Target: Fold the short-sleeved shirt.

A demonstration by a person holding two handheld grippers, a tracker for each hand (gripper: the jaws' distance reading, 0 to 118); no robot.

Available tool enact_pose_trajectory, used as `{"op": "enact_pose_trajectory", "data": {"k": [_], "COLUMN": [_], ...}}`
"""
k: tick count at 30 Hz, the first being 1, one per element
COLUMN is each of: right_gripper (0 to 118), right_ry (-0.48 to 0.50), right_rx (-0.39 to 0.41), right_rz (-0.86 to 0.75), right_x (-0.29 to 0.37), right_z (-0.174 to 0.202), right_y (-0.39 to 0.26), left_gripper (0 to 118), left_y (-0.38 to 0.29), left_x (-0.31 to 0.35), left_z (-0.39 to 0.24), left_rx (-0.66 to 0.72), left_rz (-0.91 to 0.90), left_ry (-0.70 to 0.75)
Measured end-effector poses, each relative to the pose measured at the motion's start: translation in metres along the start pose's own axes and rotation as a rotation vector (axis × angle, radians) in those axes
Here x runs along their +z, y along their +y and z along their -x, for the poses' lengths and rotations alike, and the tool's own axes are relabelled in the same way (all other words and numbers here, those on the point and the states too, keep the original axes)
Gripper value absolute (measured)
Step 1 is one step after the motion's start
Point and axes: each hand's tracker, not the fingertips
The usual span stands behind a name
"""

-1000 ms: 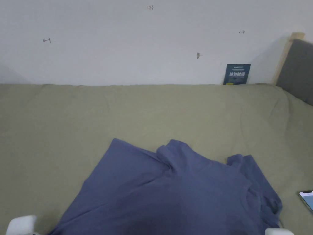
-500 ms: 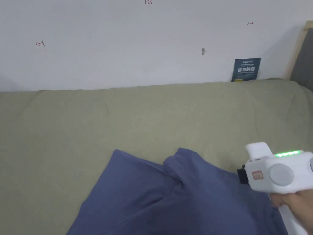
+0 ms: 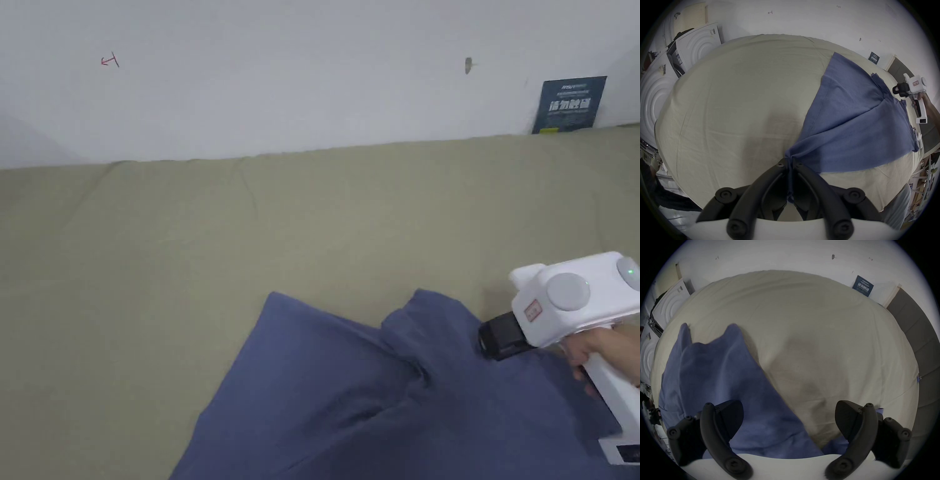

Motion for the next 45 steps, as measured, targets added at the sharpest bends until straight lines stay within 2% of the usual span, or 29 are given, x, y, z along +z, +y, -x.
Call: {"op": "enact_pose_trajectory", "data": {"k": [4, 6, 7, 8, 11, 13, 14, 16, 18, 24, 28, 35, 38, 42, 45], "right_gripper": [104, 79, 56, 1, 2, 2, 2, 2, 2, 1, 2, 1, 2, 1, 2], "right_ry": [0.005, 0.008, 0.004, 0.005, 0.049, 0.027, -0.019, 0.024, 0.014, 0.057, 0.032, -0.020, -0.053, -0.096, -0.075], "right_rx": [-0.005, 0.011, 0.030, 0.027, -0.025, -0.001, 0.015, -0.028, -0.020, -0.063, -0.067, -0.142, -0.142, -0.177, -0.216], "right_rz": [0.013, 0.008, -0.003, -0.013, -0.014, -0.040, -0.104, -0.135, -0.157, -0.276, -0.373, -0.585, -0.658, -0.749, -0.791], "right_x": [-0.007, 0.001, 0.003, 0.008, 0.018, 0.028, 0.044, 0.073, 0.099, 0.169, 0.241, 0.360, 0.410, 0.460, 0.487], "right_z": [0.005, 0.004, 0.001, -0.002, -0.016, -0.019, -0.014, -0.006, -0.004, -0.027, -0.032, -0.061, -0.065, -0.074, -0.080], "right_y": [-0.004, -0.004, -0.004, -0.005, -0.014, -0.024, -0.029, -0.038, -0.044, -0.052, -0.081, -0.121, -0.135, -0.144, -0.146], "left_gripper": [4, 4, 4, 4, 4, 4, 4, 4, 4, 4, 4, 4, 4, 4, 0], "left_y": [0.000, -0.001, 0.000, 0.000, -0.002, -0.003, -0.002, 0.000, 0.002, 0.013, 0.031, 0.078, 0.095, 0.121, 0.138], "left_x": [-0.005, -0.007, -0.007, -0.008, -0.006, -0.006, -0.007, -0.007, -0.004, 0.018, 0.054, 0.139, 0.189, 0.252, 0.283], "left_z": [0.003, 0.003, 0.004, 0.004, -0.002, -0.001, 0.000, -0.001, -0.003, 0.002, -0.003, -0.029, -0.049, -0.055, -0.055], "left_rx": [0.001, -0.001, -0.006, -0.012, -0.010, 0.002, 0.000, 0.002, -0.019, 0.028, 0.076, 0.024, -0.002, 0.035, 0.029], "left_rz": [0.002, 0.005, 0.005, 0.005, 0.003, 0.004, 0.006, 0.010, 0.020, -0.012, -0.131, -0.338, -0.442, -0.568, -0.615], "left_ry": [0.001, 0.004, 0.006, 0.008, 0.012, 0.013, 0.015, 0.021, 0.029, 0.013, -0.027, -0.057, -0.047, -0.035, -0.079]}}
